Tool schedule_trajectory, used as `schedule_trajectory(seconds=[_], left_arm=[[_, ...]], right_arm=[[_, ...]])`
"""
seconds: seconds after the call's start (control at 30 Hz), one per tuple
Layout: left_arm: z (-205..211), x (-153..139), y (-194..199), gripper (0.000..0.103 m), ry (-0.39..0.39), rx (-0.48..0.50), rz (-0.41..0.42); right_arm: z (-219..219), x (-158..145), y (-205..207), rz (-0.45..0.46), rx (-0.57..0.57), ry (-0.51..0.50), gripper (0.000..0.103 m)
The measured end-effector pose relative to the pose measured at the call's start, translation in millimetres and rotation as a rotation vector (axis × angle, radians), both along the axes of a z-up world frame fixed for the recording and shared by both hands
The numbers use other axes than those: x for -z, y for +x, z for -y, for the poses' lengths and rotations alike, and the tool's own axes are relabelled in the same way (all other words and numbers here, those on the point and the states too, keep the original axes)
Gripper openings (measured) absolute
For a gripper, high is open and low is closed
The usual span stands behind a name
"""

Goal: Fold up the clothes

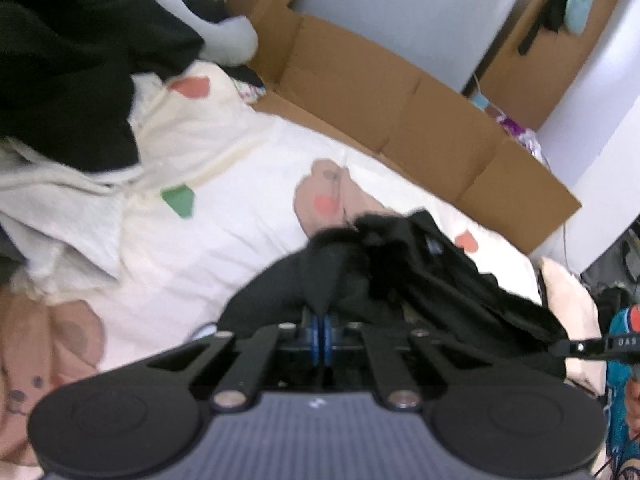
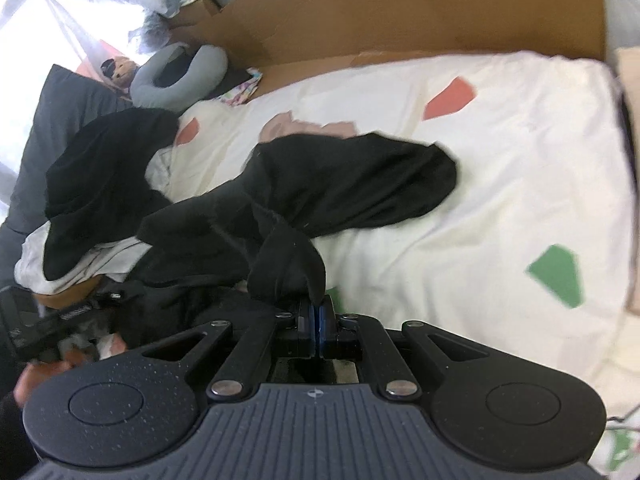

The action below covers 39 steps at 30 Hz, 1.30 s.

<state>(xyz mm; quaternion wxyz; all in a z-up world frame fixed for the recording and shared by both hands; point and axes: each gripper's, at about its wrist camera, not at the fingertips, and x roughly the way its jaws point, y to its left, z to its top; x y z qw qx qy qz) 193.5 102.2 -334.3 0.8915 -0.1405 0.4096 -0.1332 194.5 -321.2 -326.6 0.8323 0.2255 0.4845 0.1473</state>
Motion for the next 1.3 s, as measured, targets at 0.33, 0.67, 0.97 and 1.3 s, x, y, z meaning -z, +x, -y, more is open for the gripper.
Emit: schedule_trajectory(seconds=[0.33, 0.67, 0.97, 1.3], left_arm=[[-27.8, -43.2, -26.9, 0.001, 0.068, -0.011, 0.008], [-57.6, -74.1, -85.4, 0.001, 0.075, -0.067, -0.026], [-86.5, -110.4, -152.6, 0.001, 0.088, -0.141, -0.045], [-116.1, -129.7, -239.5, 0.001, 0.074, -0.255, -0.108]], right_arm=[[56.4, -25.3, -32.5, 0.004, 0.127, -0.064, 0.000], [74.8, -58.6, -61.5, 0.039, 0.158, -0.092, 0.000], [69.7, -98.7, -69.1, 0.095, 0.124, -0.110, 0.000], [62.5, -121.0, -77.3, 0.115, 0.108, -0.093, 0.000]])
